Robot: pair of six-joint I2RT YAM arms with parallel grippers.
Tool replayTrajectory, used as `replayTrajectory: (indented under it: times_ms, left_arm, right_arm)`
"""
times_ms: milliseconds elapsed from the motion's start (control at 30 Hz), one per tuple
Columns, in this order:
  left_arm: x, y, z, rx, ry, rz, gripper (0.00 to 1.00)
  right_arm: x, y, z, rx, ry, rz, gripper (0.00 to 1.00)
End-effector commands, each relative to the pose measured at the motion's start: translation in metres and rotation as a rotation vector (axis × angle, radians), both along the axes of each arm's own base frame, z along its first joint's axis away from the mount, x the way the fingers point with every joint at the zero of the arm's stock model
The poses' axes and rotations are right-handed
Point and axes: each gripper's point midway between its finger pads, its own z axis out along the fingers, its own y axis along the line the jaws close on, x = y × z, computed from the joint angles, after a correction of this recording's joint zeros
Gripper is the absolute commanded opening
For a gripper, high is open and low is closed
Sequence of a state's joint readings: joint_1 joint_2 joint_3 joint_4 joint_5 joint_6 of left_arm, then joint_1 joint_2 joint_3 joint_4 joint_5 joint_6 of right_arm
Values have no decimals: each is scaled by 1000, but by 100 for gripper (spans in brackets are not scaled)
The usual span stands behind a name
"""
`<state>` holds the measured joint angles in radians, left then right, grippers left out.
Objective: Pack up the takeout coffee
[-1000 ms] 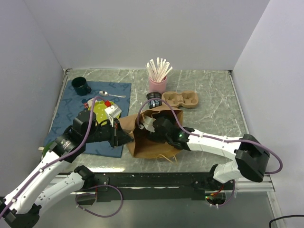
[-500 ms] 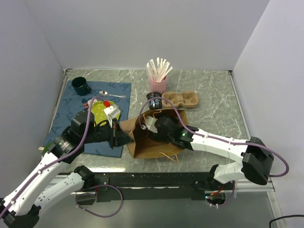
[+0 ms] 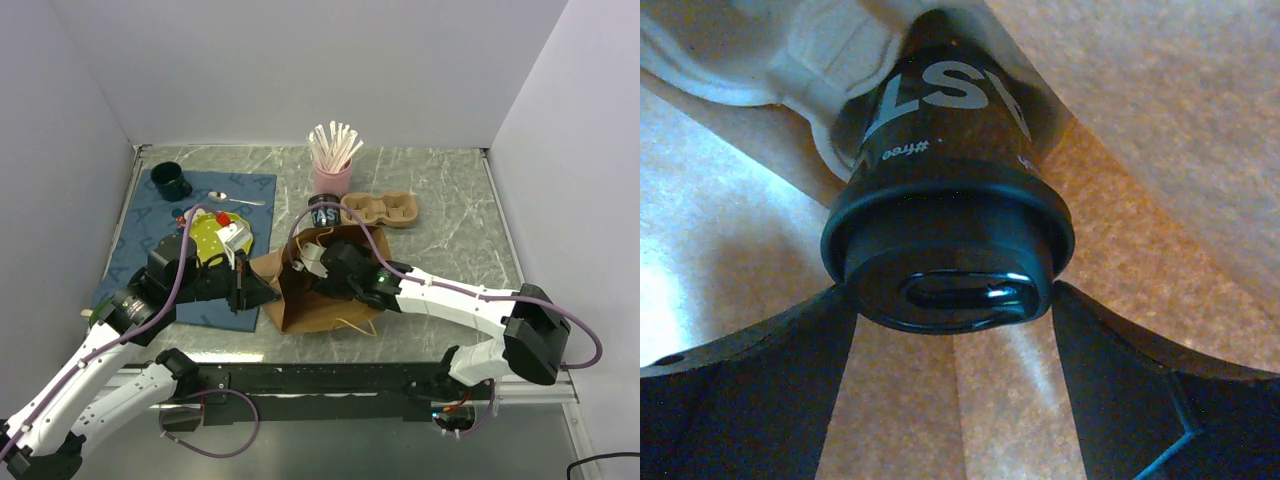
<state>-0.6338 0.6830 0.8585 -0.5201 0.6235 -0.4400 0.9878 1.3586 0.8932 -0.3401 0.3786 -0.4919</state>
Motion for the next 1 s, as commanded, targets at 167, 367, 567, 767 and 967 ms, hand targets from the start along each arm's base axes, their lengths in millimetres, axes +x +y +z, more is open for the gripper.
replayTrajectory:
  times_ms: [167,367,567,767,967]
  left_arm:
    - [-18,3,-4,-3,-10,-66,1]
    - [-15,1,-2,3,-6,-64,1]
    - [-12,-2,5,-6,-10,-72,1]
    - [-9,-5,11,-17,-17,-70,1]
    - [-7,-7,20,-35,-18,-65,1]
  right_arm:
    - [14,-3,16,6,-43,-61,93]
    - [10,-6,28,38,-48,-55,100]
    - [6,-13,40,59,-59,-63,100]
    - [-1,-25,47,59,-58,-84,100]
    - [-8,-36,51,53,-45,-103,100]
